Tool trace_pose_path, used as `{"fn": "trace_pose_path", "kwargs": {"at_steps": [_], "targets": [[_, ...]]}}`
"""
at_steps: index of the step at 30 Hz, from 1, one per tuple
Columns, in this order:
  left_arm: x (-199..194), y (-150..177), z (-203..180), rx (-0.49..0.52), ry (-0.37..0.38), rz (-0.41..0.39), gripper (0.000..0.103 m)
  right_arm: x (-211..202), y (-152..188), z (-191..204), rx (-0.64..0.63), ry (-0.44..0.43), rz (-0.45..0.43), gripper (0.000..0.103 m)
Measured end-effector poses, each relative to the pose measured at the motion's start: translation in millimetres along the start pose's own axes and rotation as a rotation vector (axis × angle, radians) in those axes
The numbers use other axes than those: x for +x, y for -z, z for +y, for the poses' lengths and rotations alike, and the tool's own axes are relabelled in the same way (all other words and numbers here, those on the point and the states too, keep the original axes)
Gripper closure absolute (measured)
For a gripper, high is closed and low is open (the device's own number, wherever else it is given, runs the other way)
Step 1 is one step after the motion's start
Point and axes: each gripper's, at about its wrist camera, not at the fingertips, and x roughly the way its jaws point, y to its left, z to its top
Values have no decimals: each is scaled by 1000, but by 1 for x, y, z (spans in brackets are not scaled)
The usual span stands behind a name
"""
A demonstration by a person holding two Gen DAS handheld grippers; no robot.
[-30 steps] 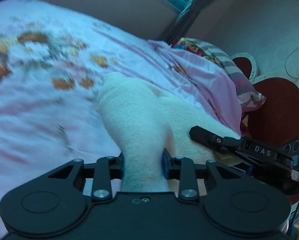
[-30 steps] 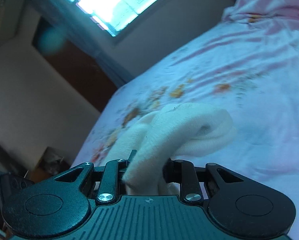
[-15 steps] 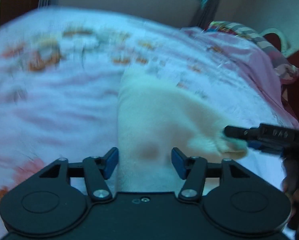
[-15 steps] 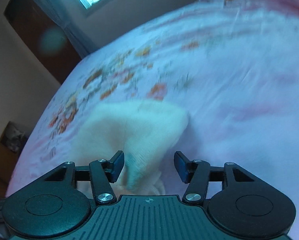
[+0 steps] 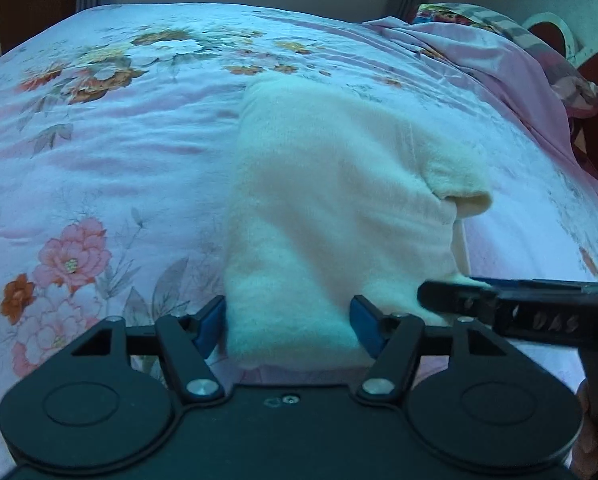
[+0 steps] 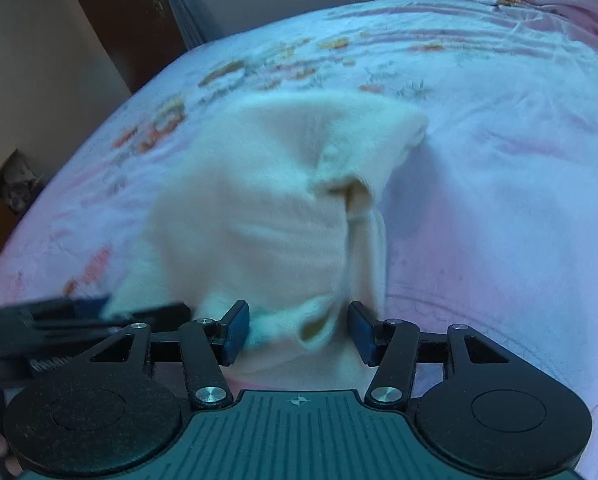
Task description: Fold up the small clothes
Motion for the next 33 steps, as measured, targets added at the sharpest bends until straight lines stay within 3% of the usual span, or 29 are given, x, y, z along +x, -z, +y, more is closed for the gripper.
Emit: {"fn": "trace_pose_path", "kwargs": {"at_steps": [2, 3, 5, 10, 15, 23, 33], "targets": [[-15, -3, -1, -8, -14, -21, 34, -19, -5, 1, 29, -10, -48, 44], [-24, -4, -2, -6, -24, -34, 28, -29, -6, 3, 30, -8, -73, 25], [-42, -6, -7, -3, -49, -56, 25, -49, -5, 10, 22, 8, -112, 0], [-85, -5, -25, 20, -80, -89, 15, -96, 8, 24, 6, 34, -134, 0], [-135, 3, -42, 25, -121, -141, 2, -139, 31, 27, 50, 3, -130, 0], [-201, 26, -76, 86, -203, -216, 1, -218, 62, 38, 93, -20, -216, 0], [-249, 66, -106, 145, -205, -312, 2, -292, 105, 78, -44, 47, -396, 0]]}}
